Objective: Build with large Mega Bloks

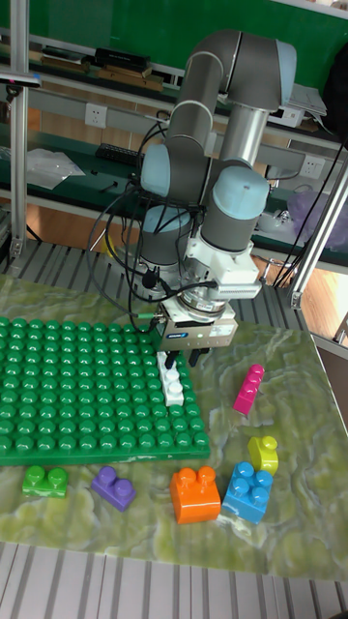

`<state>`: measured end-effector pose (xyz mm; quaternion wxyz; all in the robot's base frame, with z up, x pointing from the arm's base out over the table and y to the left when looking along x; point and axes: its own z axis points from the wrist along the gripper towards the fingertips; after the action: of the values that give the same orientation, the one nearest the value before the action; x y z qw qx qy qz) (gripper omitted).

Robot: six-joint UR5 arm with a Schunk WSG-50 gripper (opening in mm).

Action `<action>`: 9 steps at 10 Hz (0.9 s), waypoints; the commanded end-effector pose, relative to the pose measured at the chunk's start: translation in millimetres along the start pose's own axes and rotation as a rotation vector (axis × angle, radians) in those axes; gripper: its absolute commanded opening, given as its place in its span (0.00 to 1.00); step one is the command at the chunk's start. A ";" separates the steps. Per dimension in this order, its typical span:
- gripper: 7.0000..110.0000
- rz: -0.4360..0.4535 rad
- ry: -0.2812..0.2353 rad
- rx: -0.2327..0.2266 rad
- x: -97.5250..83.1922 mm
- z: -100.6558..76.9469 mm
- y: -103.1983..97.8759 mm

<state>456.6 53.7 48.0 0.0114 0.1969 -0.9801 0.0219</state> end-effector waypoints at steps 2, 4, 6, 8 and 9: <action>0.36 0.000 -0.002 -0.006 4.5 -10.4 4.3; 0.36 0.000 0.001 -0.012 7.9 -10.3 3.9; 0.36 0.013 0.007 -0.045 15.3 -9.6 9.5; 0.36 0.030 0.003 -0.056 9.1 -6.6 17.6; 0.36 0.033 0.002 -0.051 5.7 -3.9 18.1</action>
<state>443.1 60.1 53.6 0.0180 0.1895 -0.9817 0.0075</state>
